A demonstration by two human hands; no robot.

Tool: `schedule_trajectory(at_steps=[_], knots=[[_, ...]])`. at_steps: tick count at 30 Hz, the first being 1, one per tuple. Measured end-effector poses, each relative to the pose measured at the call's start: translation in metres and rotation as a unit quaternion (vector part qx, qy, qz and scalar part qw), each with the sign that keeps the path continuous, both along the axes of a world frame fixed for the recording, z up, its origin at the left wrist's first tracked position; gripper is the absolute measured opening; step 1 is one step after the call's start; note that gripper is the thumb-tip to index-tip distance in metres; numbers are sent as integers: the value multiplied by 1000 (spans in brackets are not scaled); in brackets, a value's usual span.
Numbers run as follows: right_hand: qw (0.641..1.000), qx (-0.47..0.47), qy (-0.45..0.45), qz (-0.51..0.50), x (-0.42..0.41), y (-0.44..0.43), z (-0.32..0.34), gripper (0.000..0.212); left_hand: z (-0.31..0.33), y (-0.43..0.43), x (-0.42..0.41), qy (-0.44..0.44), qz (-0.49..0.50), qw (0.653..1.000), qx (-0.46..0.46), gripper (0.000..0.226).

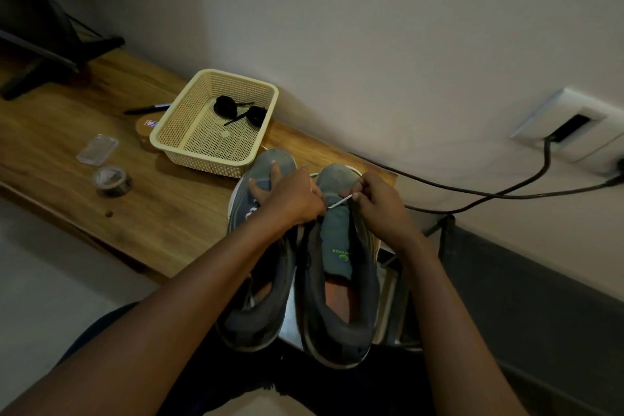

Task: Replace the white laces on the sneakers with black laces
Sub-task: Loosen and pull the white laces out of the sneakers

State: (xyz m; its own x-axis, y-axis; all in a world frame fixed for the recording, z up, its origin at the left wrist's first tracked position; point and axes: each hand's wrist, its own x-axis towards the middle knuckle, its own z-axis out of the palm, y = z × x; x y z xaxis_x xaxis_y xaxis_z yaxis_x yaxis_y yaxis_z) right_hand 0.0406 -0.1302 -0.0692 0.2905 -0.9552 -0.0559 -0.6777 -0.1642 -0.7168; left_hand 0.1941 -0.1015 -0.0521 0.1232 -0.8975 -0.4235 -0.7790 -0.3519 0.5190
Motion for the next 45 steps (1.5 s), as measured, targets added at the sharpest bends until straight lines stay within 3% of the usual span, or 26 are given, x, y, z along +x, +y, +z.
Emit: schedule_trajectory(at_steps=[5, 9, 16, 20, 23, 26, 28, 33, 37, 40, 42, 45], knots=[[999, 7, -44, 1, -5, -3, 1, 30, -6, -5, 4, 32, 10, 999, -16, 37], [994, 48, -96, 8, -9, -5, 3, 31, -3, 1, 0, -9, 21, 999, -30, 32], [980, 131, -141, 57, -16, -4, 11, 31, 0, 6, -4, -81, 28, 995, -58, 77], [979, 115, -169, 17, -25, -6, 13, 26, 5, 8, -5, -77, 28, 995, -57, 39], [970, 36, -213, -115, -31, -9, 12, 23, 6, 10, -8, -74, 27, 995, -68, 23], [934, -45, -196, -295, -39, -12, 9, 17, 8, 12, -9, -72, 15, 995, -73, 14], [923, -47, -172, -340, -40, -14, 1, 12, 10, 12, -9, -72, 1, 995, -63, 18], [969, -43, 5, -245, -33, -24, -26, 20, 11, 12, -9, -82, -12, 994, -66, 26], [974, -14, 118, -195, -34, -28, -46, 16, 13, 12, -8, -88, -20, 993, -72, 28], [970, -30, 119, -211, -31, -23, -43, 13, 10, 11, -7, -93, -23, 993, -74, 31], [968, -70, 75, -230, -28, -24, -28, 11, 10, 9, -7, -85, -16, 989, -121, 37], [968, -149, -13, -203, -22, -28, 19, 10, 13, 4, -7, 31, 4, 972, -234, 58]])
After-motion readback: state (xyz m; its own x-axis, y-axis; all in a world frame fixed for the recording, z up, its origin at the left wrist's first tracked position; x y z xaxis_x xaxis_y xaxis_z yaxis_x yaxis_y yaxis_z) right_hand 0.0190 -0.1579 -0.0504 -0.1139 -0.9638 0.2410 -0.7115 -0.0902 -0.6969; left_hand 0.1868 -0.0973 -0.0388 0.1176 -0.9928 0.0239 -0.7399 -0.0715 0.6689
